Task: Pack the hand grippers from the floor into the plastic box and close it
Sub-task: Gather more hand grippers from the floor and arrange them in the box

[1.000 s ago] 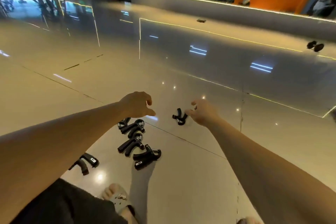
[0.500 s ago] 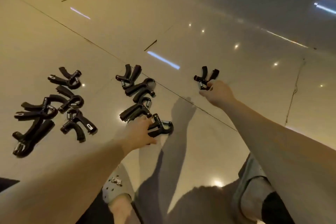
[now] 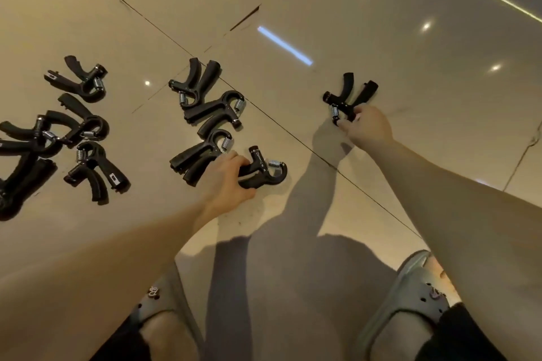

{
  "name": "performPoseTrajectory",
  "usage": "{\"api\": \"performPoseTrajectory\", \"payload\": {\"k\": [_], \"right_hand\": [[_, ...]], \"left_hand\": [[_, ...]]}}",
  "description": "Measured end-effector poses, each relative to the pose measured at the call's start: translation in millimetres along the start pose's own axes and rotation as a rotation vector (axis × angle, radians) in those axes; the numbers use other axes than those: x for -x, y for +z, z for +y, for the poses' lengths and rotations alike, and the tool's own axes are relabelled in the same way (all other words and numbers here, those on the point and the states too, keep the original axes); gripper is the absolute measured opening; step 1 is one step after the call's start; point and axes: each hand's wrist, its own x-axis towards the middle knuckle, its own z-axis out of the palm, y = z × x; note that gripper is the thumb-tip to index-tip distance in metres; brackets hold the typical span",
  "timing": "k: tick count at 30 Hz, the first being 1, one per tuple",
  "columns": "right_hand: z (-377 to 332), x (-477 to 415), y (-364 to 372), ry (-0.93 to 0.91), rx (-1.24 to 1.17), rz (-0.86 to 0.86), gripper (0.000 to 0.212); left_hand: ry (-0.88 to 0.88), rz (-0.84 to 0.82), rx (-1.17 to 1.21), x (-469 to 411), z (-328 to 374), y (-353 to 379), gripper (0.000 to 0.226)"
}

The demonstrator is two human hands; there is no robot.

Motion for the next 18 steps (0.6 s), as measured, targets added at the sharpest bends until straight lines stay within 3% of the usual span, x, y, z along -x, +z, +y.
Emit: {"api": "performPoseTrajectory", "payload": {"k": [8, 18], "right_hand": [[4, -72, 9, 0.154, -0.075, 0.072, 0.091], [-37, -105, 24, 0.099, 0.186, 0.117, 0.094]], "left_hand": [[-0.105, 0.172, 0.162, -60, 27, -20, 0.056], [-0.235, 0.21, 0.31, -84, 26, -29, 0.056]]}}
